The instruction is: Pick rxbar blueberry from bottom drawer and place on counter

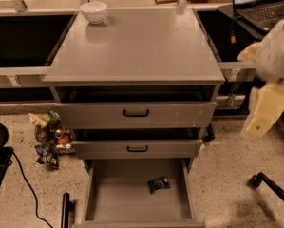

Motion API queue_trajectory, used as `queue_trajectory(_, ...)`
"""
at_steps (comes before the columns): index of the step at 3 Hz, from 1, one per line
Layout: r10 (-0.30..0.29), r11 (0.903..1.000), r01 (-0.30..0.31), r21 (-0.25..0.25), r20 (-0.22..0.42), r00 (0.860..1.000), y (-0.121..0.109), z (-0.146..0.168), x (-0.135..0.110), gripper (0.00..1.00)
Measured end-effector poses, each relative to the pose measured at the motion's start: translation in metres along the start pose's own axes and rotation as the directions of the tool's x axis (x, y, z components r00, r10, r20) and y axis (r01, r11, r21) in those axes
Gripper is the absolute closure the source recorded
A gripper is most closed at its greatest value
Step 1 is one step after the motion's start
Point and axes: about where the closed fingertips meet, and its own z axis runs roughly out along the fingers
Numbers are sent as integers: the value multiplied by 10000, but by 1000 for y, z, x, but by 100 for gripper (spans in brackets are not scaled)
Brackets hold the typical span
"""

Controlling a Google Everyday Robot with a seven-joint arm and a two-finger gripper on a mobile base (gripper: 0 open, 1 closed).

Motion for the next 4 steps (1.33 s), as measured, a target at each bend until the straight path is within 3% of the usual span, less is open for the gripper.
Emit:
queue_trajectory(1, -516, 9973, 576, -464, 1214, 9913, 18, 71, 8, 0)
queue_trajectory(2, -960, 9885, 1205, -917, 2360, 9670, 26, 128, -1, 0)
queue_trajectory(4, -1068, 9867, 1327, -938, 2411, 9646, 27, 131, -2, 0)
